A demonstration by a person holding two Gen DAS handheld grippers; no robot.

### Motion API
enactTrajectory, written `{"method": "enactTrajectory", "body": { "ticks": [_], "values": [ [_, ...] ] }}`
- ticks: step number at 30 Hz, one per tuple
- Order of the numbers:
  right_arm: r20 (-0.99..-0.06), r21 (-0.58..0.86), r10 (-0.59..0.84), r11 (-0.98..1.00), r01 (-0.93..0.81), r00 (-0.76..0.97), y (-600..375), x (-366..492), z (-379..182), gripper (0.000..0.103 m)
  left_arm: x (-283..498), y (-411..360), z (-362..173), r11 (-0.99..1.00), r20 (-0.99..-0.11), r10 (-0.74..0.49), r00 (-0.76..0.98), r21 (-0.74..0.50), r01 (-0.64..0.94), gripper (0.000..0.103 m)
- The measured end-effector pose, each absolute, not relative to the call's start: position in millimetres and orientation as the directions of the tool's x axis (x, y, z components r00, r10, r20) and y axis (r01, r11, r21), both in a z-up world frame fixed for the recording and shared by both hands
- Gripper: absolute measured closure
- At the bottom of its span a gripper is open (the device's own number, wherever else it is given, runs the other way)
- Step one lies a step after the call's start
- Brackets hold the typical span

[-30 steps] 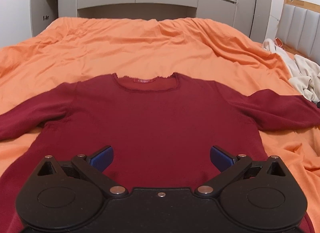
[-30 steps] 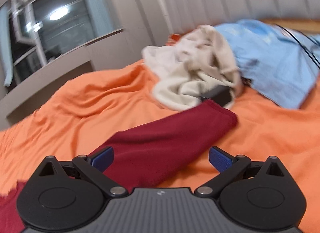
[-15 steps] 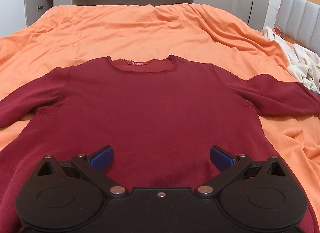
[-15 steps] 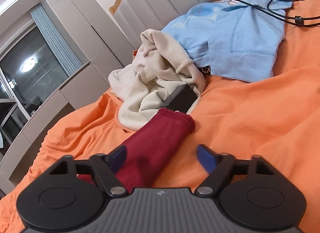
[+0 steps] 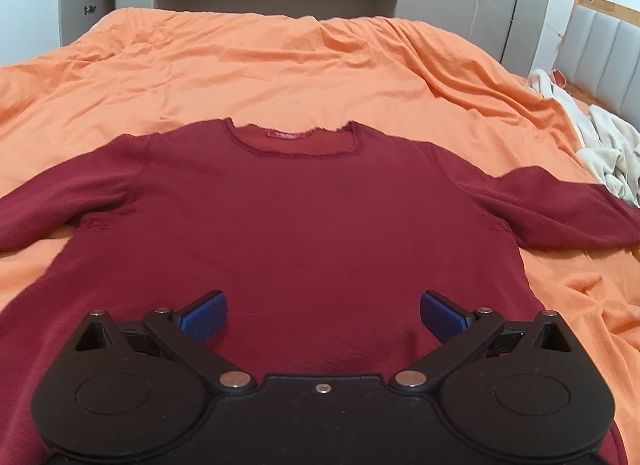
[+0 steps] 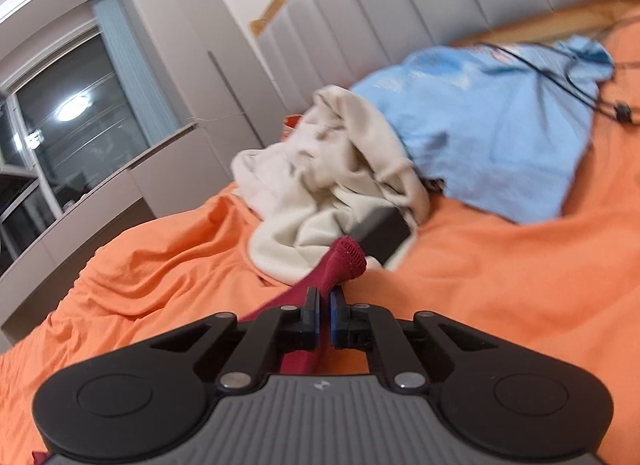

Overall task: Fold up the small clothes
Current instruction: 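Carry the held sleeve with the right gripper across the shirt body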

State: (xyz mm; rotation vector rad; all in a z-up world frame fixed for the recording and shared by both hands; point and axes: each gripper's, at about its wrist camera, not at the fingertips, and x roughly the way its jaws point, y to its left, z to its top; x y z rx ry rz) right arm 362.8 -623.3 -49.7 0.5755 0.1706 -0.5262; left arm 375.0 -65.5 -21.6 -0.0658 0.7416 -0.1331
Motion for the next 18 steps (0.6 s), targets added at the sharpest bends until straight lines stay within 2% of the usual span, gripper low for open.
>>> {"method": "enactTrajectory", "body": {
  "ticks": [8, 18],
  "values": [
    [-0.197, 0.384, -0.301, 0.852, 0.356, 0.933, -555.4, 374.9, 14.6, 0.098, 382.3, -38.6, 0.5, 0.993, -0.635, -0.084, 0.768, -0.115, 0.013, 0.001],
    [-0.148, 0.235, -0.064, 0.967, 0.098, 0.987, -427.2, 422.0, 75.4, 0.098, 387.5, 9.9, 25.1, 0.976, -0.604, 0.021, 0.797, -0.162, -0.148, 0.001]
  ]
}}
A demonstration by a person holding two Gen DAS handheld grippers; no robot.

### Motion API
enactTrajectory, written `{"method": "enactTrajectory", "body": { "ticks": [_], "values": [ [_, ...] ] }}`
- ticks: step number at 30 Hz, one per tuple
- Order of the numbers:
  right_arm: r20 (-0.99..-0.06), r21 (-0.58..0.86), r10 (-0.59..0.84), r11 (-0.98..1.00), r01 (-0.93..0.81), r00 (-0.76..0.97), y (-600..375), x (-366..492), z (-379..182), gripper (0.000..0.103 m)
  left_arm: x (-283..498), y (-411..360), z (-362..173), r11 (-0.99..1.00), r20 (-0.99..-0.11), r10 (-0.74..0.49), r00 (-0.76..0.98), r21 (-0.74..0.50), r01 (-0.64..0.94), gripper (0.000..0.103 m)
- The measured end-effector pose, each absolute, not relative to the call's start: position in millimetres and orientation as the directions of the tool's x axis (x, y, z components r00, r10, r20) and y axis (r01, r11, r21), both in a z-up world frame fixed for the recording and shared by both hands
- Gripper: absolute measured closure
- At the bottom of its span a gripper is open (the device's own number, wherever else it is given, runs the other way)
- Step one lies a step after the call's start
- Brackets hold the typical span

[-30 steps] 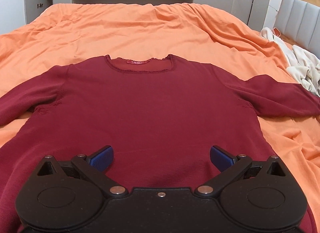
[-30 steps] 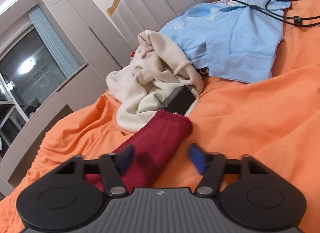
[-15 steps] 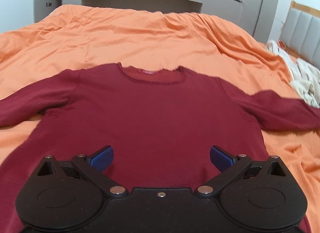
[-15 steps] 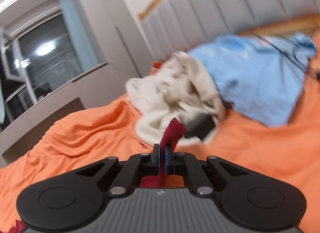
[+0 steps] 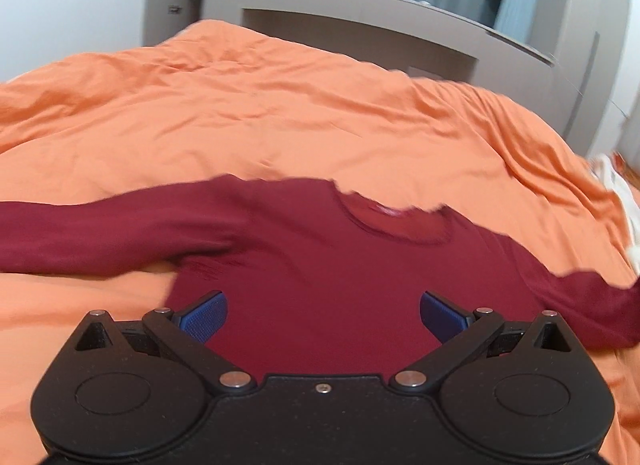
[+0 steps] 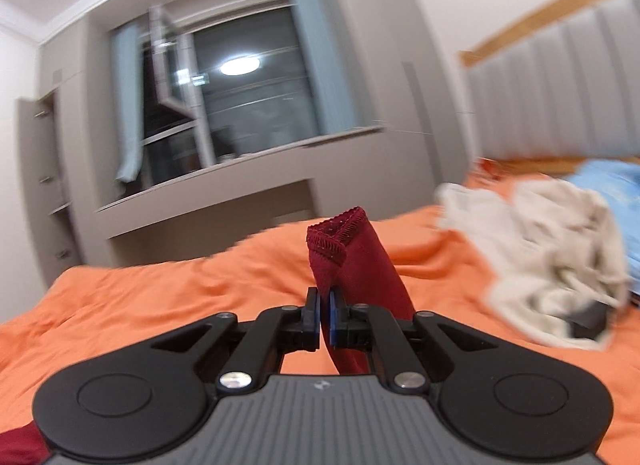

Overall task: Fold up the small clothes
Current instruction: 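Carry the held sleeve with the right gripper across the shirt body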

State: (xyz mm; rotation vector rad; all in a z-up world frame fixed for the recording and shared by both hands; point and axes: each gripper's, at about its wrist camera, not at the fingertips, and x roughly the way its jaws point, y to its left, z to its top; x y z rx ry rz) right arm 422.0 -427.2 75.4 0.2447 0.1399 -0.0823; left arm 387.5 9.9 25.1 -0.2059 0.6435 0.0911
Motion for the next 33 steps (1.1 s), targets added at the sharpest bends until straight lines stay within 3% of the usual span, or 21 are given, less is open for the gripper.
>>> {"method": "enactTrajectory", "body": {
  "ticks": [6, 14, 22, 28, 31, 33],
  "values": [
    [-0.169, 0.16, 0.105, 0.984, -0.078, 0.98, -338.2, 444.7, 81.3, 0.098, 386.2, 38.2, 34.6, 0.952, -0.591, 0.082, 0.803, -0.193, -0.238, 0.001],
    [-0.274, 0.071, 0.276, 0.961, -0.267, 0.921, -229.9, 455.1, 54.6, 0.098, 386.7, 68.0, 42.0, 0.913, -0.576, 0.155, 0.802, -0.225, -0.339, 0.001],
    [-0.438, -0.081, 0.333, 0.911, -0.405, 0.835, -147.3, 444.3, 10.1, 0.098, 383.1, 79.7, 45.6, 0.898, -0.569, 0.158, 0.807, -0.257, -0.358, 0.001],
    [-0.553, -0.119, 0.357, 0.86, -0.496, 0.753, -129.5, 434.5, -15.5, 0.096, 384.7, 81.5, 45.1, 0.895, -0.574, 0.158, 0.804, -0.26, -0.362, 0.001],
    [-0.598, -0.104, 0.387, 0.831, -0.547, 0.702, -127.1, 428.9, -21.5, 0.09, 386.6, 81.5, 44.0, 0.897, -0.577, 0.153, 0.802, -0.259, -0.358, 0.001],
    [-0.609, -0.092, 0.4, 0.822, -0.562, 0.684, -135.4, 422.4, -20.6, 0.074, 388.0, 81.8, 42.6, 0.898, -0.577, 0.144, 0.804, -0.265, -0.351, 0.001]
  ]
}}
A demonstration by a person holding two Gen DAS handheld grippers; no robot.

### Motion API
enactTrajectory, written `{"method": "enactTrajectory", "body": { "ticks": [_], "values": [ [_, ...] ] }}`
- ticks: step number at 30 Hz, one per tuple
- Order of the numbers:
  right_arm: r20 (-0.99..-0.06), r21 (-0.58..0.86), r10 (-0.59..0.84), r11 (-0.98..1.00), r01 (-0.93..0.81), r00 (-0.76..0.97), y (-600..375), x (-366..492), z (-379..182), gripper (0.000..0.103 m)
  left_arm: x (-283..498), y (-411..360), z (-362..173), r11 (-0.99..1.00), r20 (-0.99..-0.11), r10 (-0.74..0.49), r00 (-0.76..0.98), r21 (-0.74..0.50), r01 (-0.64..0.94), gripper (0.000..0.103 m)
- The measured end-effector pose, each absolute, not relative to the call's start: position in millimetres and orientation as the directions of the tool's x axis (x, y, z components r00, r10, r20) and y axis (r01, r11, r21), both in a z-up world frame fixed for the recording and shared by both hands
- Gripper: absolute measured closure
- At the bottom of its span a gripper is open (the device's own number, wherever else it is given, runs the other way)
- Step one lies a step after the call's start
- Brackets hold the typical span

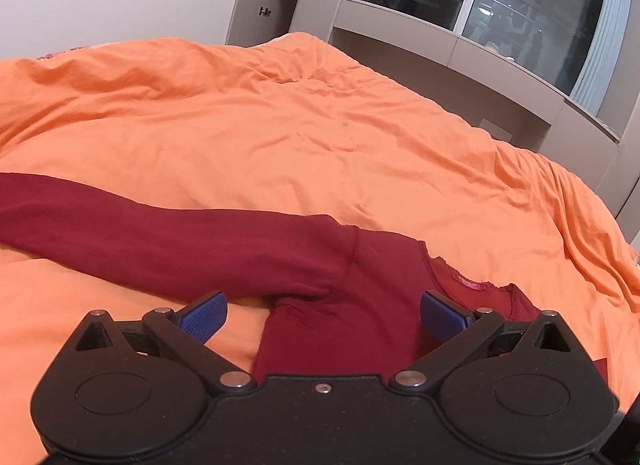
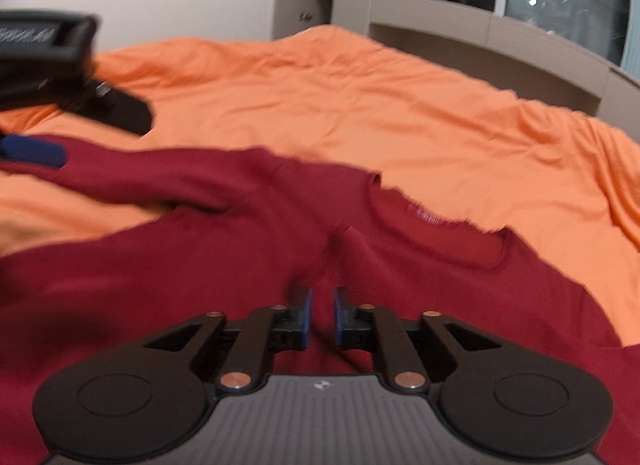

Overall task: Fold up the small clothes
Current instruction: 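Carry the held sleeve with the right gripper across the shirt body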

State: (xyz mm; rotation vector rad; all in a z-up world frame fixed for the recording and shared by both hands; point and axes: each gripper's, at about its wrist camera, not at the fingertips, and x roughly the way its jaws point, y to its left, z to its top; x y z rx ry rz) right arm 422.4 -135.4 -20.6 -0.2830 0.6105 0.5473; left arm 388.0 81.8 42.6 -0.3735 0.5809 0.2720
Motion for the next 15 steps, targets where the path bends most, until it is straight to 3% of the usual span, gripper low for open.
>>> {"method": "enactTrajectory", "body": {
  "ticks": [2, 4, 8, 15],
  "values": [
    [-0.611, -0.07, 0.417, 0.818, -0.571, 0.672, -150.6, 415.0, -14.8, 0.05, 390.5, 81.6, 40.6, 0.899, -0.579, 0.128, 0.805, -0.275, -0.341, 0.001],
    [-0.6, -0.05, 0.425, 0.826, -0.562, 0.678, -171.5, 412.1, -5.7, 0.045, 393.6, 81.7, 37.4, 0.9, -0.581, 0.108, 0.807, -0.287, -0.327, 0.001],
    [-0.564, -0.011, 0.373, 0.889, -0.458, 0.737, -230.8, 409.3, 7.0, 0.024, 406.4, 74.8, 26.6, 0.918, -0.579, 0.075, 0.812, -0.278, -0.283, 0.001],
    [-0.533, 0.114, 0.2, 0.98, -0.164, 0.822, -345.7, 419.8, -3.4, 0.019, 447.7, 50.3, -7.2, 0.949, -0.619, 0.009, 0.785, -0.242, -0.202, 0.001]
  ]
}}
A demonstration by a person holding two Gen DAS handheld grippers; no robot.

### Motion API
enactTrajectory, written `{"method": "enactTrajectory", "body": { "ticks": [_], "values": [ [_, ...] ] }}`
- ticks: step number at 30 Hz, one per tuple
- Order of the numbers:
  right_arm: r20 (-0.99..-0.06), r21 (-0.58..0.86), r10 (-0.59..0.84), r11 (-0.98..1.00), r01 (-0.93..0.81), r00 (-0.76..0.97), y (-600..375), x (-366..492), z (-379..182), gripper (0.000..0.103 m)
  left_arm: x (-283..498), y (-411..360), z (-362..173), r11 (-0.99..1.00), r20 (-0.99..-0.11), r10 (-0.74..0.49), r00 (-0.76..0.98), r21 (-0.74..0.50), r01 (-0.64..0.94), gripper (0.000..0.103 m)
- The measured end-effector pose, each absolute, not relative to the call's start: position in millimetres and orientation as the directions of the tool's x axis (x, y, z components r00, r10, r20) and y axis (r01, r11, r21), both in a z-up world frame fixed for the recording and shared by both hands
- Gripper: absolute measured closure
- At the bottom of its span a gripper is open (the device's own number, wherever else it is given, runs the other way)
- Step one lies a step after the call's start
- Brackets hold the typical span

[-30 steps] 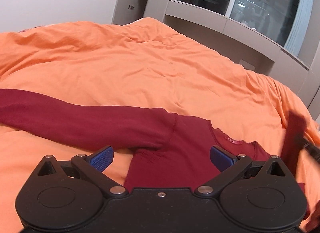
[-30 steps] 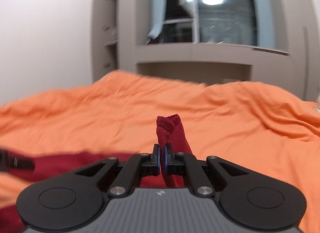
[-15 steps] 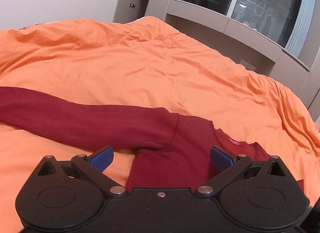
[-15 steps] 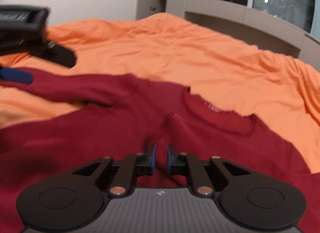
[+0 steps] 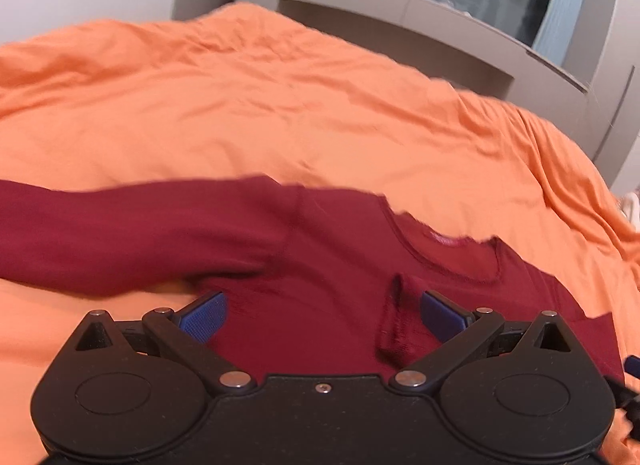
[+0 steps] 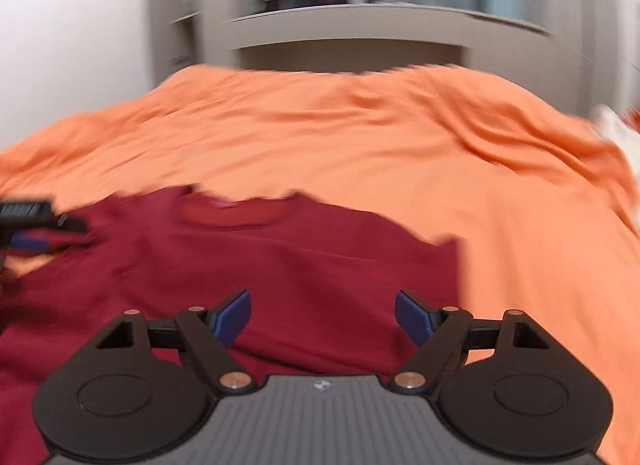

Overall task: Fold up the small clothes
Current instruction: 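Carry the held sleeve with the right gripper across the shirt body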

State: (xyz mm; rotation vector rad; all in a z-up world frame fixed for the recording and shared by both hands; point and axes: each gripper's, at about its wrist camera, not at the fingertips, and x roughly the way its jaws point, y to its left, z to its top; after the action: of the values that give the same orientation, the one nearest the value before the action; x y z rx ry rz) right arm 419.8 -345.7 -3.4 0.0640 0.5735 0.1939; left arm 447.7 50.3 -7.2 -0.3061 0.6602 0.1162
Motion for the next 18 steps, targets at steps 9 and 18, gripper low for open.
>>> {"method": "enactTrajectory", "body": {
  "ticks": [9, 18],
  "values": [
    [-0.528, 0.37, 0.227, 0.929, -0.019, 0.818, -422.3, 459.2, -38.5, 0.042, 482.7, 35.4, -46.8, 0.966, -0.728, 0.021, 0.685, -0.163, -0.202, 0.001],
    [-0.518, 0.365, 0.184, 0.931, 0.022, 0.835, -422.9, 467.6, -39.8, 0.095, 491.3, 27.1, -60.4, 0.979, -0.772, 0.064, 0.633, -0.075, -0.191, 0.001]
  ]
}}
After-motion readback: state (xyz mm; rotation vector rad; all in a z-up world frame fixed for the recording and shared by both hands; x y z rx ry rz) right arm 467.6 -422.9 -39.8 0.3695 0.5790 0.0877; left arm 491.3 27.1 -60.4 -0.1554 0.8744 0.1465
